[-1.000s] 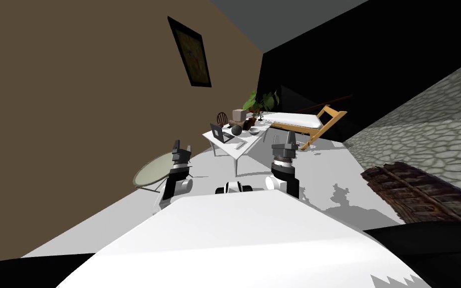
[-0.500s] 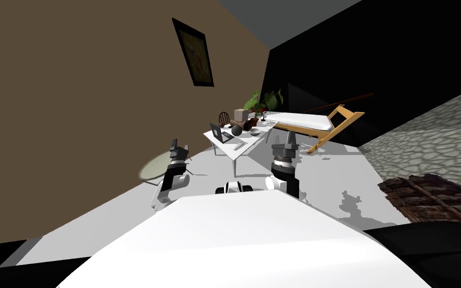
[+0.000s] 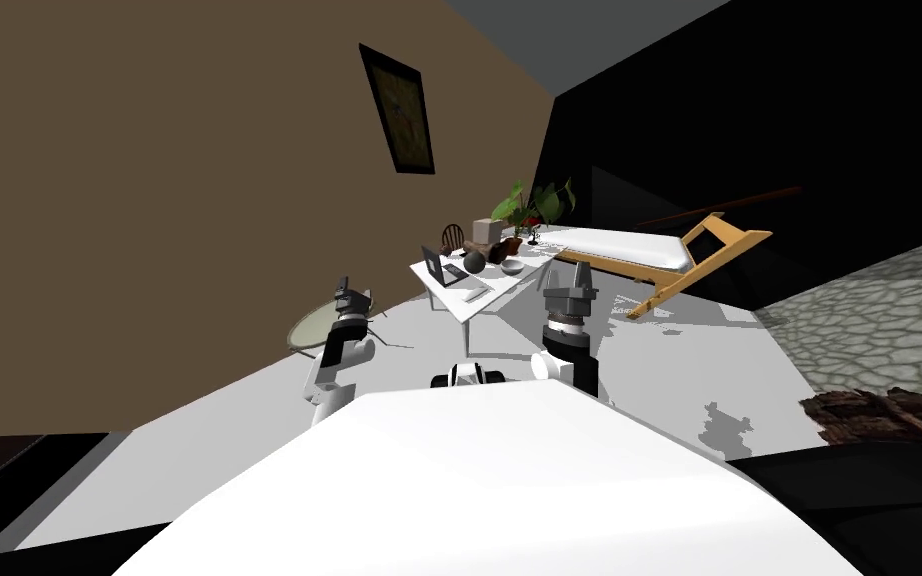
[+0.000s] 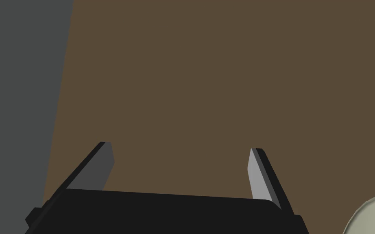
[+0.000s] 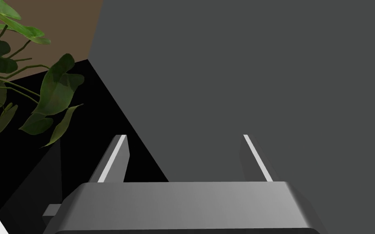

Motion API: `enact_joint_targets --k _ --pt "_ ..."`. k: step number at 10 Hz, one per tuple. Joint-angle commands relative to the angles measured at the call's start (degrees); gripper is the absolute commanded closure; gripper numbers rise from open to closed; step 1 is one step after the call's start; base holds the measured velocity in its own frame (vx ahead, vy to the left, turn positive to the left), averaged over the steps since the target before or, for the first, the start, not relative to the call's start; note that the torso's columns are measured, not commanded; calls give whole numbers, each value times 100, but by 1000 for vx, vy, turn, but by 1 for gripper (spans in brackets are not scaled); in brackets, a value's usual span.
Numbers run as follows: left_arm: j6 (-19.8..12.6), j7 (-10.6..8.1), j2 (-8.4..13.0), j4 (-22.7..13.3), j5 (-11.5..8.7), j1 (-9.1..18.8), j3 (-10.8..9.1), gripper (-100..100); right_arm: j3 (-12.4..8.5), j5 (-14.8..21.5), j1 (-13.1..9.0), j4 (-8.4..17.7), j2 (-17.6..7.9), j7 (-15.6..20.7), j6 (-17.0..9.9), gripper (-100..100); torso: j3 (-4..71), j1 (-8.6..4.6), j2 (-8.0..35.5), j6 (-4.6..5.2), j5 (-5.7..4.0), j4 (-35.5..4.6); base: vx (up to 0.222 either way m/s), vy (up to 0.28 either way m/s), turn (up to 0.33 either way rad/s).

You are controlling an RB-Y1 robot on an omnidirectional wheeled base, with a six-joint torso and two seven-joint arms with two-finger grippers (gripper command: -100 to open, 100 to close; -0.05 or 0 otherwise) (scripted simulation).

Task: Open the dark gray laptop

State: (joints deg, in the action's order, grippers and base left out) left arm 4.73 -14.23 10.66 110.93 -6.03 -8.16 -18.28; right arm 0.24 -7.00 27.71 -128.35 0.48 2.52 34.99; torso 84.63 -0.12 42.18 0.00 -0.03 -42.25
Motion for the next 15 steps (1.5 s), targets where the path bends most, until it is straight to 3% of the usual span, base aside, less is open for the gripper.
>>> enact_joint_targets --k 1,2,3,7,15 --pt "-351 -172 18 -133 -20 246 -259 -100 0 0 -1 0 0 0 0 0 -5 16 9 2 2 -3 29 -115 68" --pt "-496 -259 19 -257 -18 410 -405 -100 0 0 -1 0 -1 0 0 0 -9 24 15 -1 7 -4 47 -176 118" --pt "-522 -259 19 -257 -18 410 -405 -100 0 0 0 0 0 0 0 0 -6 3 10 0 1 -3 25 -136 50" --pt "-1134 -576 12 -752 32 1033 -942 -100 1 0 0 0 0 0 0 0 2 -10 -2 2 -3 0 44 -182 63" --pt "-2000 -1029 -40 -1626 299 2065 -1772 -100 0 0 0 0 0 0 0 0 -12 15 20 -1 4 -6 115 -226 -33"
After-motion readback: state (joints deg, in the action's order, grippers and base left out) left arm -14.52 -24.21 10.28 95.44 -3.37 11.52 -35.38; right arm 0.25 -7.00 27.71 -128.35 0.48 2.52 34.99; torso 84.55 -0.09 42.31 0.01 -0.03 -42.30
